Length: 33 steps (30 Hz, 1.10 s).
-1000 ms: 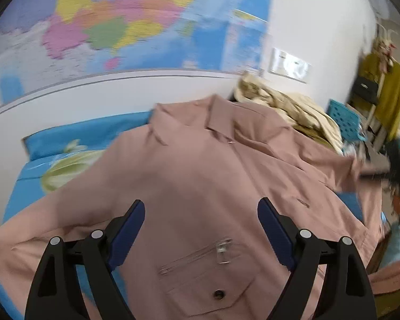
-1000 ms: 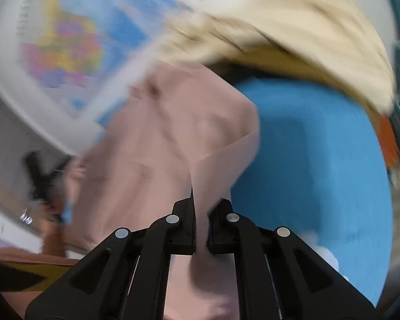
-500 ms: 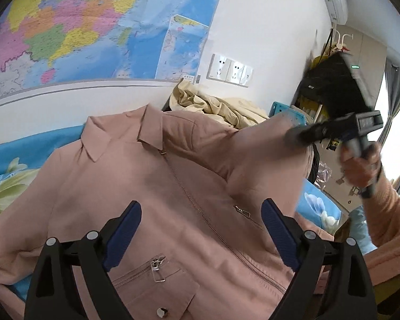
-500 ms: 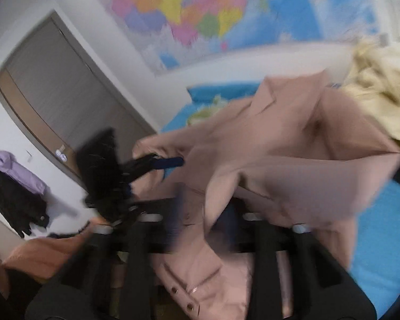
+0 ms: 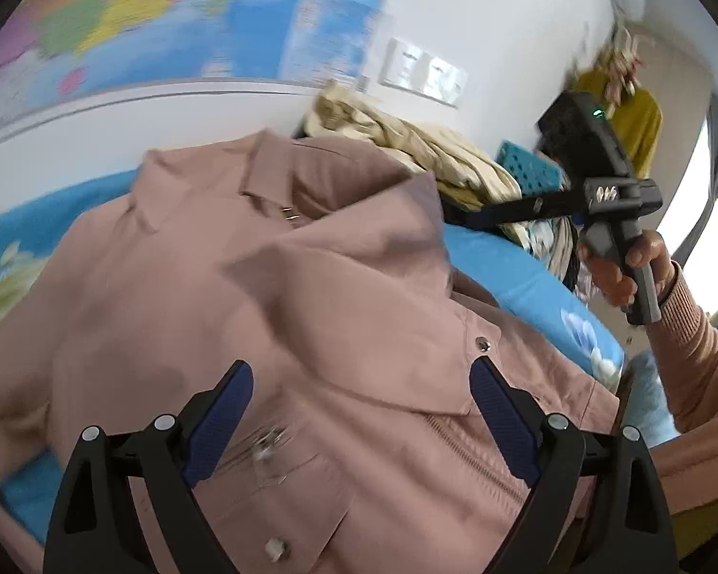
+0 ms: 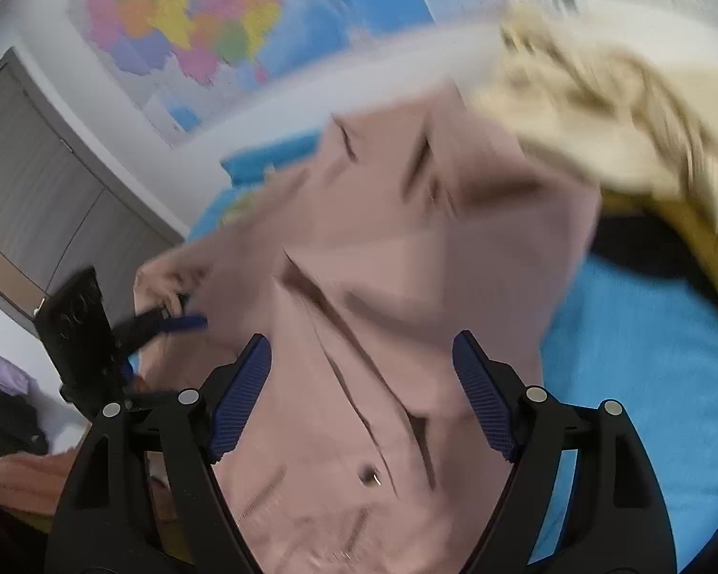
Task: Fold large clothes
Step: 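Grasp the jacket front panel with the right gripper and lift it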
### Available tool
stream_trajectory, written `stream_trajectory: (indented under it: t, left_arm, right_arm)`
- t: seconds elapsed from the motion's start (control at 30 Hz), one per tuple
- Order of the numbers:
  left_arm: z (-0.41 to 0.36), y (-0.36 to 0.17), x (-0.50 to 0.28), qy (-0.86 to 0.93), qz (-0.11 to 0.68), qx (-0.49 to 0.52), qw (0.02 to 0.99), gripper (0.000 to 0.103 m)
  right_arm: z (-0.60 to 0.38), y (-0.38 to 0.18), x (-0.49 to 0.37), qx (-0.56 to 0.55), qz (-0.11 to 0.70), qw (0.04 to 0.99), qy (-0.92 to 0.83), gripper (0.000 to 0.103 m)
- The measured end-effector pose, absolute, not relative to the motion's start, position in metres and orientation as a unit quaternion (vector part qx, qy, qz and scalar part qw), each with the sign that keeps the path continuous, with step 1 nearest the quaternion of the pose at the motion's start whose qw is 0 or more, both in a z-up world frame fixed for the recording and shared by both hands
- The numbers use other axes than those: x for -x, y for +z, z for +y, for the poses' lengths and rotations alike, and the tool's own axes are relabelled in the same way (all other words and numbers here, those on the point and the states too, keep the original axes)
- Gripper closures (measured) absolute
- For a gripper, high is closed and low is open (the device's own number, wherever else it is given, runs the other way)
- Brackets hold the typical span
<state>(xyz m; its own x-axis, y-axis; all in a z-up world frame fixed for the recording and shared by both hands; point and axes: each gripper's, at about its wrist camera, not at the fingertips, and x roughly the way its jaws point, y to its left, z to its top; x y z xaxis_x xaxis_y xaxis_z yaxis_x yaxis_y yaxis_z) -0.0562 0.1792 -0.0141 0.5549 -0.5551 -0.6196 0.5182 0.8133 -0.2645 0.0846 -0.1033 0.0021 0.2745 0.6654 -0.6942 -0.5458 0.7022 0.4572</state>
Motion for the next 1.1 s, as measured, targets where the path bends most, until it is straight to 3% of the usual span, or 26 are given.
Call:
stream_trajectory:
  t: [0.13,0.2,0.27,0.37,0.57,0.63,0.7,0.77,1.0,1.1]
  left_arm:
    - [0.164,-0.018,0.044,-0.310,0.371,0.015,0.876,0.014]
    - [0.168,-0.021,0.042,-0.309,0.376,0.018,0.873,0.014]
    - [0.172,-0.023,0.039,-0.304,0.379,0.022,0.873,0.014]
    - [0.187,-0.024,0.039,-0.290,0.385,0.038,0.875,0.014]
    - [0.247,0.010,0.071,-0.314,0.303,0.110,0.893,0.014]
    - [0.259,0.023,0.084,-0.311,0.282,0.113,0.900,0.007]
    - [0.267,0.029,0.093,-0.290,0.276,0.106,0.910,0.007]
    - [0.270,0.030,0.094,-0.278,0.278,0.108,0.913,0.007]
    - [0.259,-0.011,0.067,-0.238,0.364,0.090,0.896,0.007]
    - [0.248,-0.035,0.048,-0.194,0.410,0.046,0.890,0.007]
  right_arm:
    - [-0.108,-0.047,-0.070,-0.064,0.518,0.756,0.395,0.026]
    - [-0.109,-0.061,-0.061,-0.051,0.529,0.748,0.396,0.047]
    - [-0.106,-0.066,-0.053,-0.047,0.531,0.736,0.418,0.096]
    - [-0.091,-0.042,-0.045,-0.056,0.494,0.729,0.471,0.098]
    - [-0.034,0.007,-0.051,-0.063,0.411,0.715,0.562,0.099]
    - [-0.004,0.006,-0.061,-0.063,0.411,0.701,0.580,0.098]
    - [0.028,-0.004,-0.074,-0.060,0.424,0.697,0.575,0.087]
    - [0.046,-0.014,-0.081,-0.048,0.435,0.695,0.571,0.047]
    - [-0.025,0.007,-0.096,-0.049,0.382,0.780,0.493,0.041]
    - [-0.095,0.012,-0.105,-0.051,0.343,0.857,0.381,0.026]
